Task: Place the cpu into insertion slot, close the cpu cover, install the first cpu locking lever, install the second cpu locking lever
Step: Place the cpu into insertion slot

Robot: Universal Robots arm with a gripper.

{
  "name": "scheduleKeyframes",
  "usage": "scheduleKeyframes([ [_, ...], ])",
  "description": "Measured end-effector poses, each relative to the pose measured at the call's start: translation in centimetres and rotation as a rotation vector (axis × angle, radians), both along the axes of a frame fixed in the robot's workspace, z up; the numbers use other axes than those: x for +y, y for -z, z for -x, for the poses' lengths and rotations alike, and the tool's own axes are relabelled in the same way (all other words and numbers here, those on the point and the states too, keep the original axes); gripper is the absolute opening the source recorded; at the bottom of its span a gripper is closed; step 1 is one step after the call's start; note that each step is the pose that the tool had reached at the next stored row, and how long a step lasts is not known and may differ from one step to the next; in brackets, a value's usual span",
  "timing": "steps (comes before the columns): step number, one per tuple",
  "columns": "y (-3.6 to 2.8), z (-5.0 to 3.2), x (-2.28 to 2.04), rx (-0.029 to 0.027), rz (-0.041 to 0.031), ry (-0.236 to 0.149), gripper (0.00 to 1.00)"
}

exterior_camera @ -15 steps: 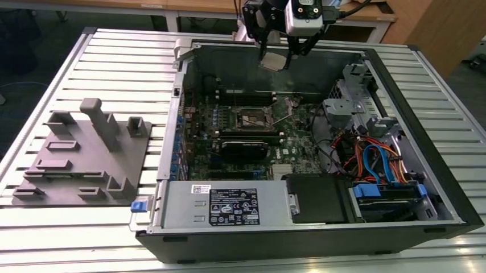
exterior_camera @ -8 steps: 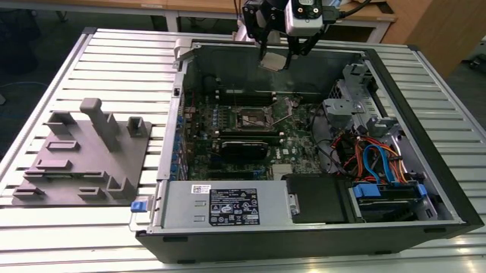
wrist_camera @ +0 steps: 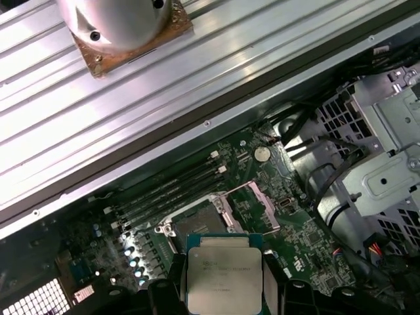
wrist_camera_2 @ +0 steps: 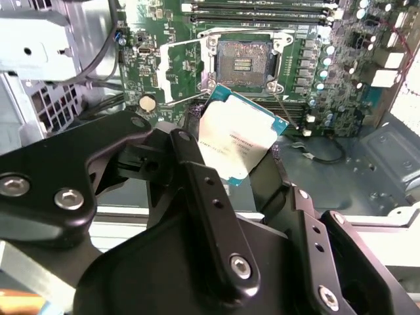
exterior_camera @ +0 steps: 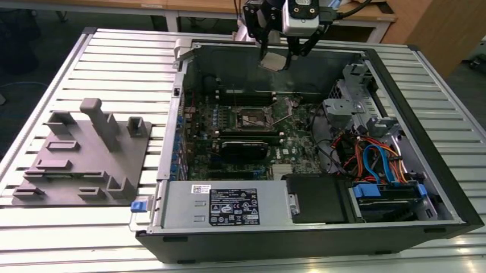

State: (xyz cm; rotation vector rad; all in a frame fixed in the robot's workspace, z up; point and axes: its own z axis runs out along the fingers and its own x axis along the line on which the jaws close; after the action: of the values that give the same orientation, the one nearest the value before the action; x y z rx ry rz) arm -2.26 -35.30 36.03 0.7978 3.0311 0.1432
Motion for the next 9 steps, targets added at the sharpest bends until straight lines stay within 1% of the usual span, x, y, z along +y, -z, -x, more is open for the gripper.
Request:
scheduleKeyframes([
  [3, 0.04, 0.0, 0.0, 0.0, 0.0004, 0.051, 0.55],
  [5, 0.04, 0.0, 0.0, 0.0001, 0.0006, 0.075, 0.55],
  [9, 0.05, 0.0, 0.0, 0.0, 0.0003, 0.079, 0.55],
])
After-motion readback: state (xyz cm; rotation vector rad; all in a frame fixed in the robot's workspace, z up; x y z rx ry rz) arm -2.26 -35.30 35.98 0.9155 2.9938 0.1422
